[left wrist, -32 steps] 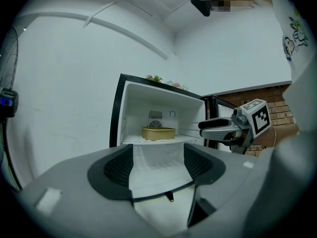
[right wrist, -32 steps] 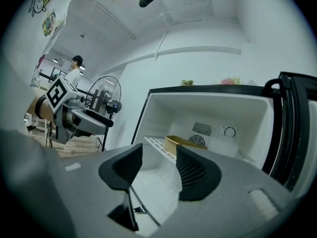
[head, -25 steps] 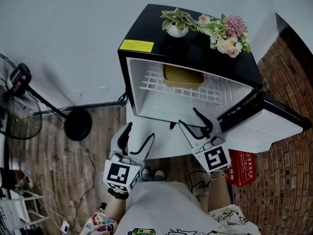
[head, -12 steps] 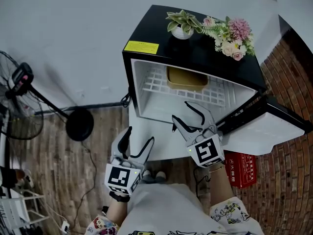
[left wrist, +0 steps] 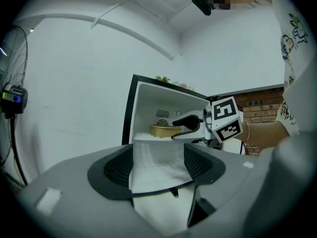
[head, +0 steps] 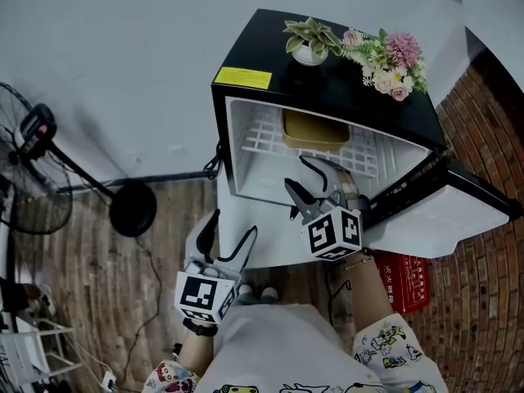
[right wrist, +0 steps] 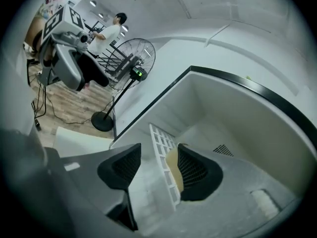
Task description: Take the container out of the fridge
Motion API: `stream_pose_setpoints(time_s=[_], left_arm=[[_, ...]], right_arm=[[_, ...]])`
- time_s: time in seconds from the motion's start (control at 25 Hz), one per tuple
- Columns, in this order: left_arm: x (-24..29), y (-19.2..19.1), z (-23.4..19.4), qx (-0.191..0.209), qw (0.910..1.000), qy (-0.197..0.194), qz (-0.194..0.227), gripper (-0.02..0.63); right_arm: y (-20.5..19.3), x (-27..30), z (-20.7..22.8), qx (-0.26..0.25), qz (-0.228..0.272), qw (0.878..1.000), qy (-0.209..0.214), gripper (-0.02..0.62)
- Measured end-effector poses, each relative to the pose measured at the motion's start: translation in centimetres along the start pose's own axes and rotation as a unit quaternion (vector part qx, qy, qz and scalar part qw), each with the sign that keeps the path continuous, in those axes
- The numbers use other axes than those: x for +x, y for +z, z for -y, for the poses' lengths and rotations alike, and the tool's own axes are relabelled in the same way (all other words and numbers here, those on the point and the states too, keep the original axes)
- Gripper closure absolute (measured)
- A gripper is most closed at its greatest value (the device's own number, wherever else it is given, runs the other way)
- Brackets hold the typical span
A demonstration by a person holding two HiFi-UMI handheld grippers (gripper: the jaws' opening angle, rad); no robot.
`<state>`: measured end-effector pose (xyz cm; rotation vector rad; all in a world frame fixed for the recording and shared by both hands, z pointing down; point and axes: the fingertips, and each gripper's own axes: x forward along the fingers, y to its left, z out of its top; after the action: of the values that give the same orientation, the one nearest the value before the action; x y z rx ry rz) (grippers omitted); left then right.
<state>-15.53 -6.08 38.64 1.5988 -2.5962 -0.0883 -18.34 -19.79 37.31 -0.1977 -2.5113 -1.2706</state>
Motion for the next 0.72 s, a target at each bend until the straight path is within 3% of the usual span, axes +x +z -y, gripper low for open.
stream_pose_setpoints(time_s=[0.36, 0.72], left_arm=[[-0.2, 0.8, -0.3, 0.003, 0.9999, -0.006, 0.011, 0.287], [-0.5, 1.7, 0.0, 0.004, 0.9997, -0.009, 0.022, 0.287]], right_arm=[[-0.5, 1.6, 0.3, -0.044, -0.032, 0.998, 0.0, 0.347], [-1.1, 3.6, 0.7, -0.083, -0.07, 0.994, 0.026, 0.287]])
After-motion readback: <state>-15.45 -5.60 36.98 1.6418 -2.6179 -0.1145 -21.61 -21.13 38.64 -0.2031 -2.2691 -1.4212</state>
